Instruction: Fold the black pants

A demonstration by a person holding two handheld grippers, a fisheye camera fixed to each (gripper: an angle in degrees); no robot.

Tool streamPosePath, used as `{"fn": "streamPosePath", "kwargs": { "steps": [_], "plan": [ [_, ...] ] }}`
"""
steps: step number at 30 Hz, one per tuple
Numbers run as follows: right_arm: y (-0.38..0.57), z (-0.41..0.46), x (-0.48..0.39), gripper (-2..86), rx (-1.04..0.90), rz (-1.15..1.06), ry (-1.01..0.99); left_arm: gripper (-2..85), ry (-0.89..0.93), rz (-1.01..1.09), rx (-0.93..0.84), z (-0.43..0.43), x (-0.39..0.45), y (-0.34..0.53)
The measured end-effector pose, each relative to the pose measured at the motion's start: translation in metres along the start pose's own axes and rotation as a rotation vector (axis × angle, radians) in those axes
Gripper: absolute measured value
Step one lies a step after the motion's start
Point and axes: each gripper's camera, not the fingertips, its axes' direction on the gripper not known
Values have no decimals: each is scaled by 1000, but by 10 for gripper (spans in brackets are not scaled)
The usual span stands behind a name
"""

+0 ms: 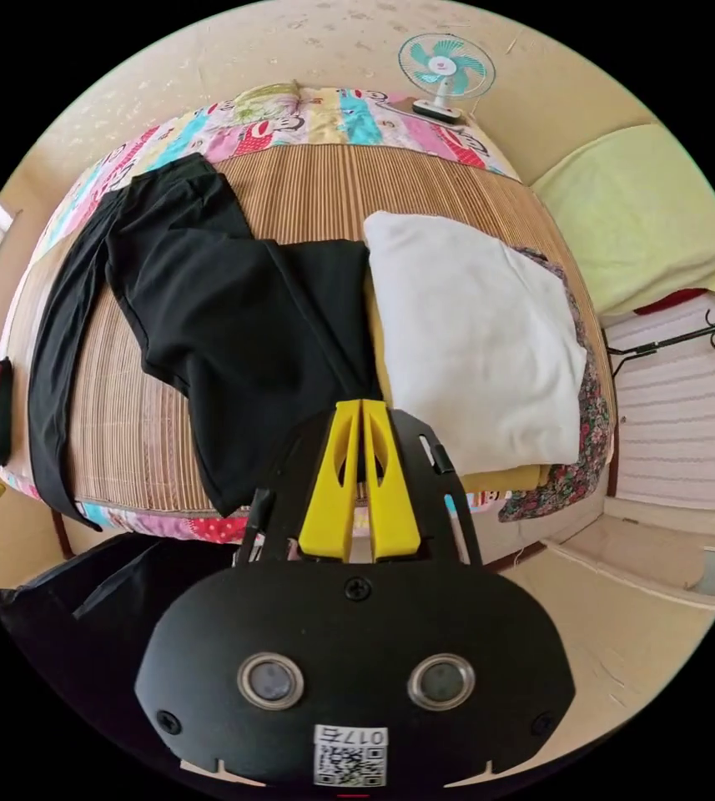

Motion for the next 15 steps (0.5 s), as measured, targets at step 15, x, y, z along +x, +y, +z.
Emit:
{"fn": "streamPosePath", "kwargs": {
  "steps": [15],
  "plan": [
    [50,-60,-9,34,29,22,-406,93,212,-51,155,38,12,-4]
  ]
}}
